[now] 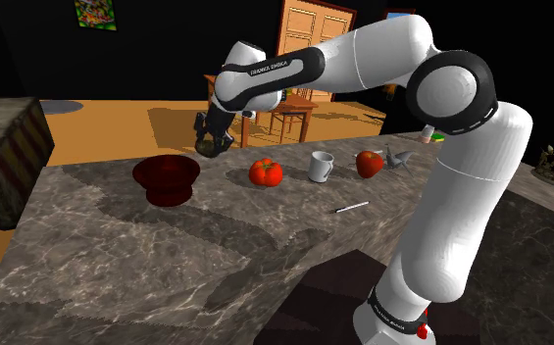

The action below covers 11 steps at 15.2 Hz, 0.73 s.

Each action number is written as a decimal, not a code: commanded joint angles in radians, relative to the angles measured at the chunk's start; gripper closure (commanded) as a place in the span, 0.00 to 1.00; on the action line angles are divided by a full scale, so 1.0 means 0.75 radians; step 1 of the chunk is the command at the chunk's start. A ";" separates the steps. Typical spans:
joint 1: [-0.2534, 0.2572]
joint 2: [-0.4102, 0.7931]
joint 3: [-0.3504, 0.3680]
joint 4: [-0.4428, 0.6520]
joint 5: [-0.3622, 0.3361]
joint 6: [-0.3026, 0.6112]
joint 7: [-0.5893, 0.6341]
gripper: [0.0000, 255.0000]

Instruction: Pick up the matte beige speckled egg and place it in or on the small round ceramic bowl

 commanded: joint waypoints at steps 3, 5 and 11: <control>0.000 -0.017 -0.002 0.051 -0.012 -0.068 0.015 1.00; -0.001 -0.025 -0.003 0.077 -0.018 -0.101 0.022 1.00; -0.002 -0.044 -0.005 0.162 -0.031 -0.203 0.042 1.00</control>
